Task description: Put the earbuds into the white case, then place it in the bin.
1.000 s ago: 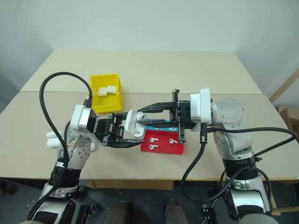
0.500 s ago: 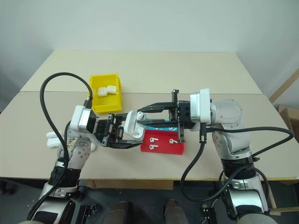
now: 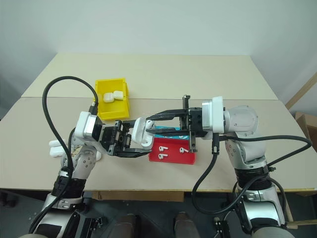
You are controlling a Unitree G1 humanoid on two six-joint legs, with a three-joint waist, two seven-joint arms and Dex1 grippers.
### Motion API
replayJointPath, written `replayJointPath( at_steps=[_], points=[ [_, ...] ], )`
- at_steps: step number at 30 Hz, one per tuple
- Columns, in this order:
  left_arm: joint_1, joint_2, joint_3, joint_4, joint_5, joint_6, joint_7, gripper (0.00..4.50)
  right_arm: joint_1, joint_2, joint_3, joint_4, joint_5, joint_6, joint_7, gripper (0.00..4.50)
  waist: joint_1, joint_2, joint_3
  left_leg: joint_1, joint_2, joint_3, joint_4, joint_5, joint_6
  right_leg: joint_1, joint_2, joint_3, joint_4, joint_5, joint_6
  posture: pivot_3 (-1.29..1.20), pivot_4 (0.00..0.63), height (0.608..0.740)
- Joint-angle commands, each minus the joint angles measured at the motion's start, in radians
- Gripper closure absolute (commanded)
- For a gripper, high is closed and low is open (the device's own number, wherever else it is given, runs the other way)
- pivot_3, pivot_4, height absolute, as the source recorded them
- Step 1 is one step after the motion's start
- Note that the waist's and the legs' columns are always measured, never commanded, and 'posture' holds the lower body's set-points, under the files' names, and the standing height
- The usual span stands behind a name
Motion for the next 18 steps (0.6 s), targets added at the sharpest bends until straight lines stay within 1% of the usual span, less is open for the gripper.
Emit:
replayJointPath(
  at_steps=[1,3,6,11,17,18],
  points=[
    [-0.026,-0.003,0.006,-0.013,-0.008,-0.019,-0.006,1.76,-0.003,0.002,0.001,0.000,-0.020,-0.045,-0.003,3.45,0.000,0.000,0.000,0.000,0.000,0.000,0.000,0.000,0.000,0.000,0.000,0.000,0.000,0.000,0.000,0.00,0.150,0.740],
    [-0.027,-0.003,0.006,-0.012,-0.006,-0.020,-0.010,1.76,-0.005,0.010,0.002,0.009,-0.029,-0.071,-0.005,3.45,0.000,0.000,0.000,0.000,0.000,0.000,0.000,0.000,0.000,0.000,0.000,0.000,0.000,0.000,0.000,0.00,0.150,0.740],
    [-0.026,-0.004,0.006,-0.010,-0.004,-0.021,-0.011,1.76,-0.006,0.015,0.005,0.021,-0.044,-0.102,-0.004,2.81,0.000,0.000,0.000,0.000,0.000,0.000,0.000,0.000,0.000,0.000,0.000,0.000,0.000,0.000,0.000,0.00,0.150,0.740],
    [-0.027,-0.005,0.007,-0.006,-0.001,-0.023,-0.010,1.76,-0.007,0.015,0.003,0.026,-0.044,-0.127,-0.010,1.12,0.000,0.000,0.000,0.000,0.000,0.000,0.000,0.000,0.000,0.000,0.000,0.000,0.000,0.000,0.000,0.00,0.150,0.740],
    [-0.026,-0.001,0.010,0.002,0.019,-0.029,-0.004,1.76,-0.010,-0.003,-0.009,0.029,-0.025,-0.120,-0.002,1.12,0.000,0.000,0.000,0.000,0.000,0.000,0.000,0.000,0.000,0.000,0.000,0.000,0.000,0.000,0.000,0.00,0.150,0.740],
    [-0.024,0.004,0.015,0.008,0.025,-0.035,-0.003,1.76,-0.011,-0.017,-0.016,0.024,-0.016,-0.095,-0.006,1.12,0.000,0.000,0.000,0.000,0.000,0.000,0.000,0.000,0.000,0.000,0.000,0.000,0.000,0.000,0.000,0.00,0.150,0.740]
  ],
)
